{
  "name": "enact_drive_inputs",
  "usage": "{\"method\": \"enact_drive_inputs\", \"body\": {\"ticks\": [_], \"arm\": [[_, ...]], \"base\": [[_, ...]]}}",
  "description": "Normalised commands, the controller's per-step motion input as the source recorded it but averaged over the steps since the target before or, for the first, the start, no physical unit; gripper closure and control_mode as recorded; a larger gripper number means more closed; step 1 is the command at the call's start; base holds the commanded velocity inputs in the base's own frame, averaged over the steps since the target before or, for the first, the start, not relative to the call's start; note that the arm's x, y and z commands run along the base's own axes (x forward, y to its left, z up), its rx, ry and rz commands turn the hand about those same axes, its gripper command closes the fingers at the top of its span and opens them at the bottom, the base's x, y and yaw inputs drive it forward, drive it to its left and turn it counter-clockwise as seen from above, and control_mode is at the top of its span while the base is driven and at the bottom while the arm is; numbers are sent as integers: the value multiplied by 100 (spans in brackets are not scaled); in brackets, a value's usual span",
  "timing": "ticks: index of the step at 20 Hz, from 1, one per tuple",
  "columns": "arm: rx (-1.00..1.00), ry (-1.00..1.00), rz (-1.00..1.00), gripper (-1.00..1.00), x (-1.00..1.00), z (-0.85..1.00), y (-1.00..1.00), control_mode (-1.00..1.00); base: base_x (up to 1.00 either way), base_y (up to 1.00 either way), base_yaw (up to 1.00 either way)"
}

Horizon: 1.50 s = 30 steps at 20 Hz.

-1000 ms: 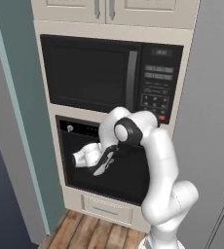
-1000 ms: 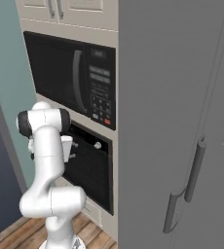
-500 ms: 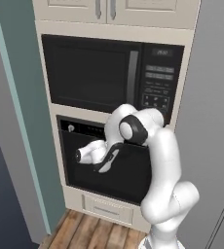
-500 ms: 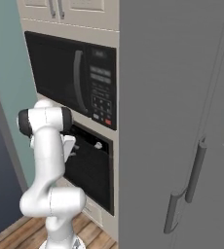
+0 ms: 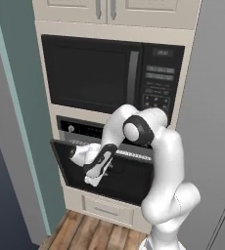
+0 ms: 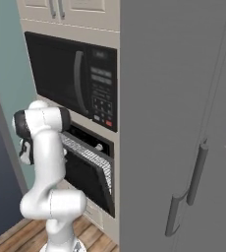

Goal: Take the baked cake out of the oven and place it on the plate for cooling. Then close the oven door.

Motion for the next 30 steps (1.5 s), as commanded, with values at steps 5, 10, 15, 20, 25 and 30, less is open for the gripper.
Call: {"method": "enact_drive_inputs", "body": {"ticks": [5,10,15,20,25,30], "arm": [[14,36,10,100,-100,-99,100,-100],[3,27,12,100,-100,-100,100,-100],[3,42,9,-100,-100,-96,83,-100],[11,27,5,-100,-100,-3,56,-100],[1,-22,11,-100,-95,60,54,-100],[0,-24,10,-100,-93,86,91,-100]], "base": [[0,0,0],[0,0,0],[0,0,0],[0,0,0],[0,0,0],[0,0,0]]}}
